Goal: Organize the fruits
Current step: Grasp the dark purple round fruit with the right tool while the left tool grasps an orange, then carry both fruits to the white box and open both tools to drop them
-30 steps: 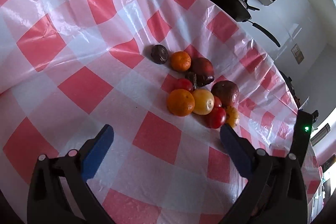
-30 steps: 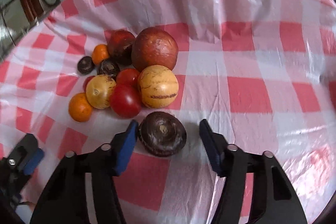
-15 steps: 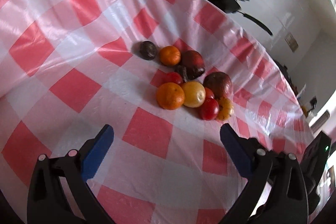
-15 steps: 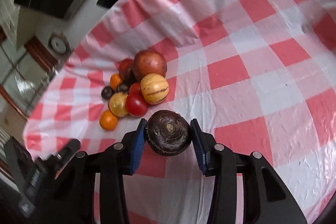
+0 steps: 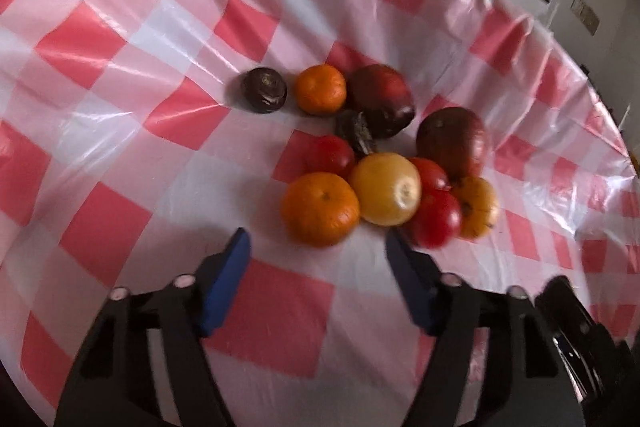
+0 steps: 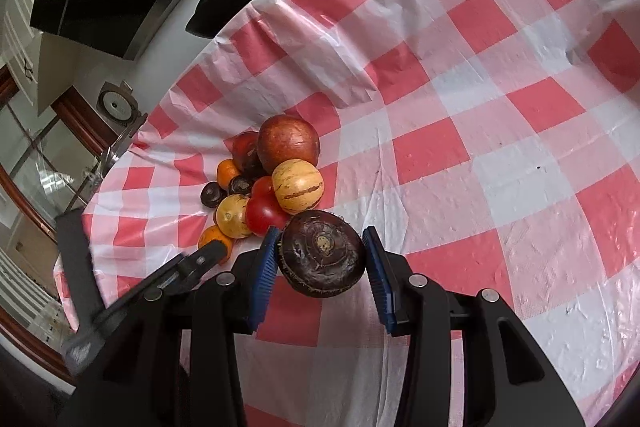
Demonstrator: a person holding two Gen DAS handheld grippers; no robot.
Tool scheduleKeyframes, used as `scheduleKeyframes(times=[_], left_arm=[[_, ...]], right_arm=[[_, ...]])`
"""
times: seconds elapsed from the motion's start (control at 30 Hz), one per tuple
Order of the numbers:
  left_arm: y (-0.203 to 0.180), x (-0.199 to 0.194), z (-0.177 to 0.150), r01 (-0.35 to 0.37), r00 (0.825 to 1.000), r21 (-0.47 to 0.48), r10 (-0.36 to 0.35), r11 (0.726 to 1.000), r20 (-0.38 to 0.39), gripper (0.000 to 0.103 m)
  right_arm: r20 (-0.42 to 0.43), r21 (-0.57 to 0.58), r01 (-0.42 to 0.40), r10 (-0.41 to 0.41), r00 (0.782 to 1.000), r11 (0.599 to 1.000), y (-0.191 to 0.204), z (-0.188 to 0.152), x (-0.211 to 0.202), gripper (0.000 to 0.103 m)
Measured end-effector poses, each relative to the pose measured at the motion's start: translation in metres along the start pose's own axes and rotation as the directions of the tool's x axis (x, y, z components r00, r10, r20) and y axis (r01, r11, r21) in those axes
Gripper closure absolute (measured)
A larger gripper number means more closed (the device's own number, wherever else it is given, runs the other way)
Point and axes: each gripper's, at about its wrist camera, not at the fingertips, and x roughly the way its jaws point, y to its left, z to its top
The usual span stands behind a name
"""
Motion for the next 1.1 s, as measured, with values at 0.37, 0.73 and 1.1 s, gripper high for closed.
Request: scheduleKeyframes(times=[0.37,0.73,1.1], left_arm=[[0.003,0.005,0.013,0.042,0.999,0.017,-0.042,0.999,0.016,0.061],[0.016,-0.078,-0.039,0.031,0.977,0.044,-0.04,0.999,0.209,0.062],[0.066,-0.125,-0.083,0.089,0.966,-0.055,-0.073,0.995,0.248,0.061]], right_arm=[[0.007,-0.03,0.005,-0.005,1.0,1.0,0.006,-0.002,-0.001,0.06],[0.024,-0.012,-0.038,0.039,0.999,0.999,0.001,-0.003,-0.006,0.061],[-0.03,-0.08,-0.11,0.108,0.994,0.991,0.036,-0.051,-0.034,0.061]])
